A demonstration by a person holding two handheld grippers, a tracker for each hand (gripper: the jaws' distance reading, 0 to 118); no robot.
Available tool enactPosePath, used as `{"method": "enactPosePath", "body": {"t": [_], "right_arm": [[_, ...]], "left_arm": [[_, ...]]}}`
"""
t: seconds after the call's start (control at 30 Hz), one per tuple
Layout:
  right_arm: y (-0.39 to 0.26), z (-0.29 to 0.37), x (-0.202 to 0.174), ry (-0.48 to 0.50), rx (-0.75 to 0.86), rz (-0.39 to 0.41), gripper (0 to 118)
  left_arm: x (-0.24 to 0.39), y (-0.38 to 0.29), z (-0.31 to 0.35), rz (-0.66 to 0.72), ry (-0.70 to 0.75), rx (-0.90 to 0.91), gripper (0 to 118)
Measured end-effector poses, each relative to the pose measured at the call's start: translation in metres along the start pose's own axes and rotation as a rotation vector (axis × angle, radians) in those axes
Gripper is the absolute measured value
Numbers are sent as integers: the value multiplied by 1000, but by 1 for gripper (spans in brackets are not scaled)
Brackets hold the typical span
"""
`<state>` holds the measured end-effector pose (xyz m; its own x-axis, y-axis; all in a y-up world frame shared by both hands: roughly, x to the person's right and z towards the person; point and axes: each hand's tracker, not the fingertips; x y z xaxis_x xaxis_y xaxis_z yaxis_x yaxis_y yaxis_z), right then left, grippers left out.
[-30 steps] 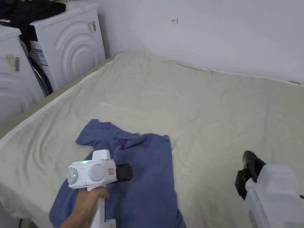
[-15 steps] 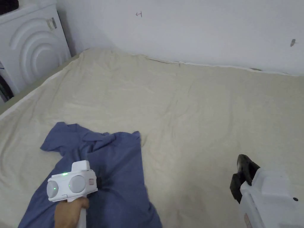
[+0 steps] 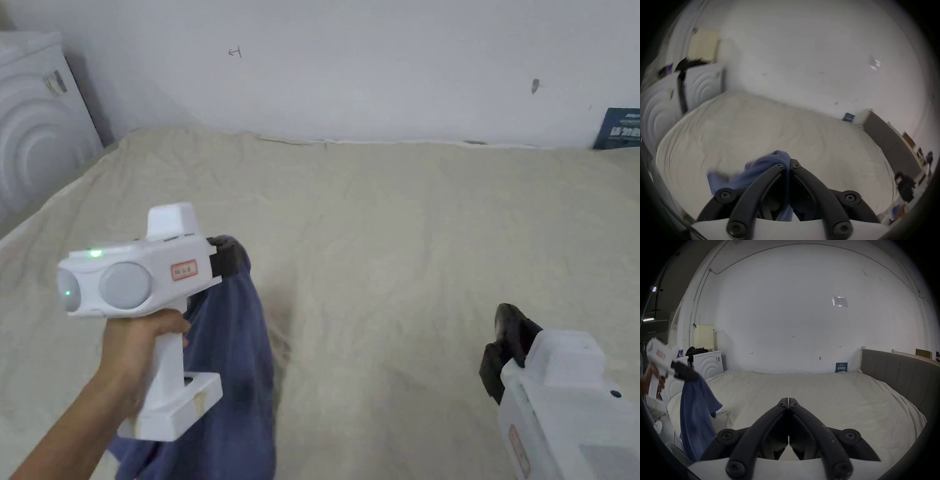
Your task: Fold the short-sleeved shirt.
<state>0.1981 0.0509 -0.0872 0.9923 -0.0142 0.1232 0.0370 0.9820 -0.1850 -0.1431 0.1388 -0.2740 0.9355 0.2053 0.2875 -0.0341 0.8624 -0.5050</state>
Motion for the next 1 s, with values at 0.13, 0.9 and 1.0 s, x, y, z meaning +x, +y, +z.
{"method": "enactPosePath", "body": {"t": [0.13,0.9,1.0], "right_arm": [[6,19,25,-46,31,-1,1],[-10,60,107,-266,0,-20,1],[-15,57,104,-253,-17,-23,1]], "left_arm": [[69,30,-7,-100,-130,24,4],[219,-154,-126,-313,-387,-488,4],[209,-198,-149,-350,-292,-589,4]]}}
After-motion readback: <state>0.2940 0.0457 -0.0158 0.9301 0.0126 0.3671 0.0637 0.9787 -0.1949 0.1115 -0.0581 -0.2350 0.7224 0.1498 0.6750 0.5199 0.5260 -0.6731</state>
